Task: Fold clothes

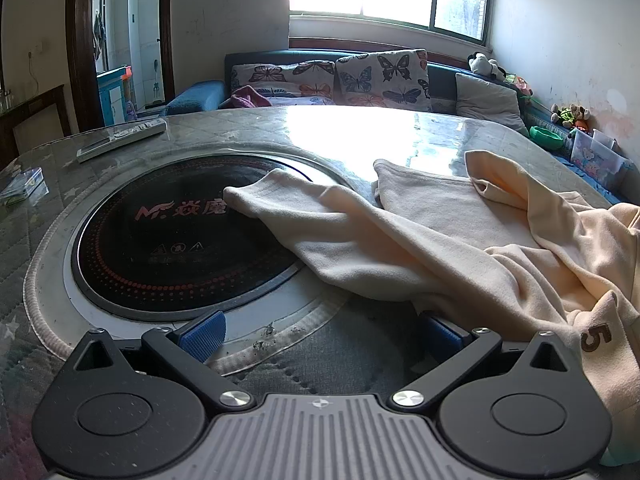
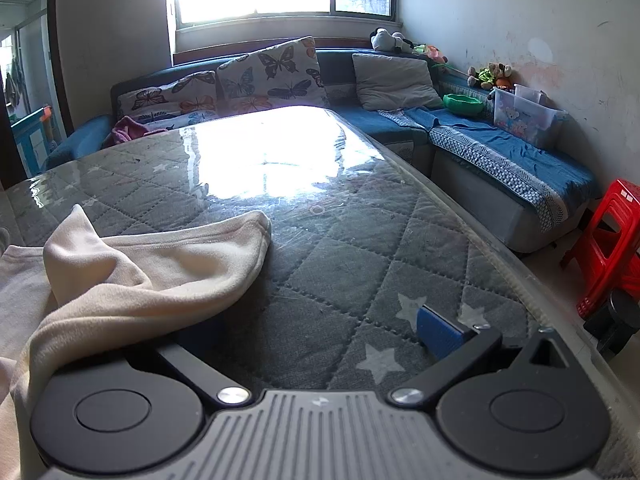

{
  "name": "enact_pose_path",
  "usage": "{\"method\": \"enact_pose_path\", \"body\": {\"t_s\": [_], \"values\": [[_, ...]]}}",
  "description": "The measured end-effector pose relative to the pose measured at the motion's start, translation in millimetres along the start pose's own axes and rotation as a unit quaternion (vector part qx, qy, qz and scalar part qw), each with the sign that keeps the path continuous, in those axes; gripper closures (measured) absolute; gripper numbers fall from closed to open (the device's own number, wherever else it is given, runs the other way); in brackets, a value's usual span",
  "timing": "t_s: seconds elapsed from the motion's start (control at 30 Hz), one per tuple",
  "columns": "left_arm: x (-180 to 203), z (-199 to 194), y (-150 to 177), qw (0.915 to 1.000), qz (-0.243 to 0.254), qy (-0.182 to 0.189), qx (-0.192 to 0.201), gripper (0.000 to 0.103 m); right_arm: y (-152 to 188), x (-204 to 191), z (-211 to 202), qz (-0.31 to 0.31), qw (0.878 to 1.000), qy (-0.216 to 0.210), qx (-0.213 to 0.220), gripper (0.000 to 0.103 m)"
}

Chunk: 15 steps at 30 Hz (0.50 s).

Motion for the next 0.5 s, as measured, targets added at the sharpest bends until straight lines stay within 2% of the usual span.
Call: {"method": "enact_pose_path", "body": {"t_s": [0.5], "values": [[-2.7, 1.2, 0.9, 1.0000, 0.000, 0.000, -0.001, 0.000, -0.2, 7.3, 4.6, -0.012, 1.000, -0.003, -0.001, 0.000]]}}
Point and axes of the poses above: each gripper's, at about its wrist camera, not at the fingertips, and z roughly the way its jaws point, x to its right, y to its underside, the point moved 4 cm from there along z, roughly the way its jaws point, and after that the axes turned 10 degrees about y, right-handed, at the moved point
